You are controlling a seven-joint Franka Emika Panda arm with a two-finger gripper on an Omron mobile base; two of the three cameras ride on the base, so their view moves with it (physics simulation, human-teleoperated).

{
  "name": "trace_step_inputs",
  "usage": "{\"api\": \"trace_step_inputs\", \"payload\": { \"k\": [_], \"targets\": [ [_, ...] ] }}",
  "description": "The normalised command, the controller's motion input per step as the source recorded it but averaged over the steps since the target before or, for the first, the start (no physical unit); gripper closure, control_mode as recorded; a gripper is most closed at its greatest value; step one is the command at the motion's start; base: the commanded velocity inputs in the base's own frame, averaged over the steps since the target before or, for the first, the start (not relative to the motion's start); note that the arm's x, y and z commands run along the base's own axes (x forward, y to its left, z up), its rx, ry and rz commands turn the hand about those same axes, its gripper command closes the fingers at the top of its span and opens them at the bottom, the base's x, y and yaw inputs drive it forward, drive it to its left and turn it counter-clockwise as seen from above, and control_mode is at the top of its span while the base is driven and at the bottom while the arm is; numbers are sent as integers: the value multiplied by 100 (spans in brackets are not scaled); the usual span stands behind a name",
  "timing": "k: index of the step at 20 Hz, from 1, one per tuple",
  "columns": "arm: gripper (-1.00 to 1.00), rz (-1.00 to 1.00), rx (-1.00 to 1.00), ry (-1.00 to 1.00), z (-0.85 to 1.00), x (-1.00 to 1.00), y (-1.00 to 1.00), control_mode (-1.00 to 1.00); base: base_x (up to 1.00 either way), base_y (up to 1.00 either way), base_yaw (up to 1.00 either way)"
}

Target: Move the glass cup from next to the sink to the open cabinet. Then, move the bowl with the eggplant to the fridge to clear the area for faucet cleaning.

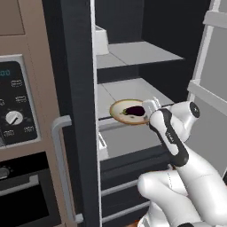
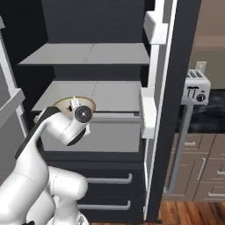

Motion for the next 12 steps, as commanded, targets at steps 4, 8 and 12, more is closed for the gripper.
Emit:
{"api": "trace_step_inputs", "payload": {
  "k": [4, 8, 12],
  "targets": [
    [100, 0, 0, 0, 0, 0, 0, 100, 76, 0, 0],
    [100, 4, 0, 0, 0, 25, -2, -100, 28, -5, 3],
    [100, 4, 0, 0, 0, 57, 0, -100, 0, 0, 0]
  ]
}}
